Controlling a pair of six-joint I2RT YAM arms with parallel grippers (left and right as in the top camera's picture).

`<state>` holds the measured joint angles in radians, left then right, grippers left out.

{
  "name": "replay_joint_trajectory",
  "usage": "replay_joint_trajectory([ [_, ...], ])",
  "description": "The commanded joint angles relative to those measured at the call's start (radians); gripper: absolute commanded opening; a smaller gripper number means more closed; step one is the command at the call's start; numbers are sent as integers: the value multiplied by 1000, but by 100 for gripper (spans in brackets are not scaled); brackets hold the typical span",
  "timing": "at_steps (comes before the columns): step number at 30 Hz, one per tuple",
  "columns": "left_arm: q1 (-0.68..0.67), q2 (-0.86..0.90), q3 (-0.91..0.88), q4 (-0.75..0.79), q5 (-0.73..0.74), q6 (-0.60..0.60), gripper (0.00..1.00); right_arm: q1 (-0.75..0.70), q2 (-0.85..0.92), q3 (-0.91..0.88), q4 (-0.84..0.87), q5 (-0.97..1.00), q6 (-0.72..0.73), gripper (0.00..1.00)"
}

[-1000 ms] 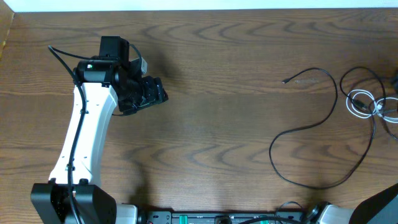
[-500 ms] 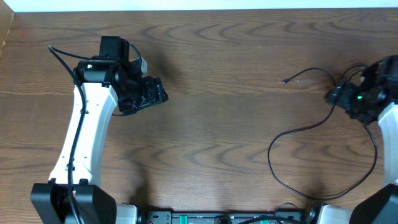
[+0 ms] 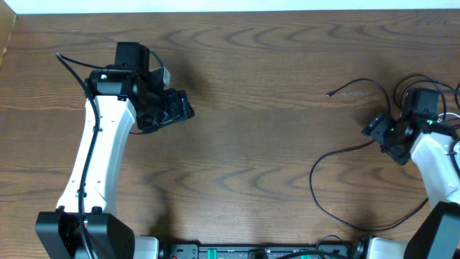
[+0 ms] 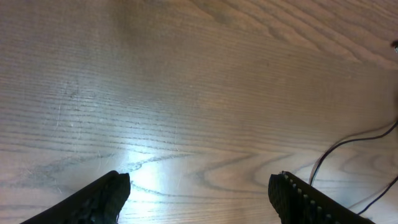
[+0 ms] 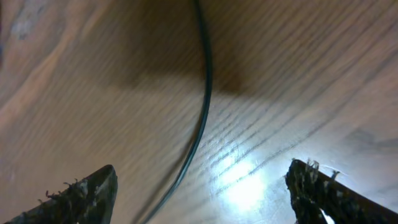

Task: Untangle cables

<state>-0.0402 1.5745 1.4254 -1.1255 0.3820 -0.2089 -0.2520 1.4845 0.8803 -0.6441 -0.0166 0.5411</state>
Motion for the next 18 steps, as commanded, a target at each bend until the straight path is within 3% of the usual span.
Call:
replay_joint_trajectory([
  [1,2,-2,-2,-7,-10,-2,77,5,-7,-52,53,26,134,82],
  [8,2,-2,-2,-11,-10,-2,77,5,-7,-161,187,26,269,78],
  [18,2,-2,-2,-11,-10,-2,77,53,-7,-240,344,28,274,77],
])
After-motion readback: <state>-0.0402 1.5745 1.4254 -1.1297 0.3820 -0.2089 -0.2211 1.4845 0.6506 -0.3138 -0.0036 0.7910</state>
